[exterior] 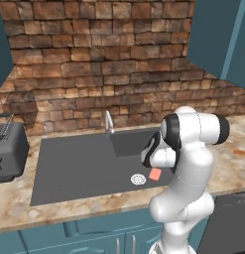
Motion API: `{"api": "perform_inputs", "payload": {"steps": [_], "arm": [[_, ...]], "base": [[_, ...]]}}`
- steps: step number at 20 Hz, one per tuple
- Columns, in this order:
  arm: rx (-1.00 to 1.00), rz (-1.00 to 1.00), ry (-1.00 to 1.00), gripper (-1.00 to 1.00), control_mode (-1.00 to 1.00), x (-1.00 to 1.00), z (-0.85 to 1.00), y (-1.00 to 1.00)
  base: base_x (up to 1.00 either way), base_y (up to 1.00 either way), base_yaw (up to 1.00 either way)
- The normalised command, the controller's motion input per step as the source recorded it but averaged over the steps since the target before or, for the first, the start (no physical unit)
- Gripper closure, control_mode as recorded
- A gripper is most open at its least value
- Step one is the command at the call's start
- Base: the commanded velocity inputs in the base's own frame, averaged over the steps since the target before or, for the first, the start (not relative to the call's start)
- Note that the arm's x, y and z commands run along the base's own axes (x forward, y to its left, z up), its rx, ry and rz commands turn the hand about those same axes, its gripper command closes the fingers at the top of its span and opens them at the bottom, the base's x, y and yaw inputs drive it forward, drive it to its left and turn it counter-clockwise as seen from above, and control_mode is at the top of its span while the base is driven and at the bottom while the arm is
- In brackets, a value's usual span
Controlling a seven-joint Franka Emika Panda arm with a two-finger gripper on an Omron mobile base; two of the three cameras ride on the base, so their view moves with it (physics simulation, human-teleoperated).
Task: Pick up the sponge and bar soap from the sink, and place them back in the cabinet, and close the cabinet doors.
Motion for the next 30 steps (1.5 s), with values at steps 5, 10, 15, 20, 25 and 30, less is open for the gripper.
{"api": "perform_inputs", "payload": {"steps": [5,10,15,20,25,30], "arm": [[0.03,0.00,0.06,-1.00,-1.00,0.13,-0.24,-0.06],[0.04,0.00,0.05,-1.00,-1.00,0.07,-0.25,-0.09],[0.02,0.00,0.04,-1.00,-1.00,0.01,-0.29,-0.07],[0.00,0.00,0.00,-1.00,-1.00,0.02,-0.38,-0.02],[0.00,0.00,0.00,-1.00,-1.00,0.00,-0.33,0.00],[0.00,0.00,0.00,-1.00,-1.00,0.00,-0.20,0.00]], "base": [[0.00,0.00,0.00],[0.00,0.00,0.00],[0.00,0.00,0.00],[0.00,0.00,0.00],[0.00,0.00,0.00],[0.00,0.00,0.00]]}}
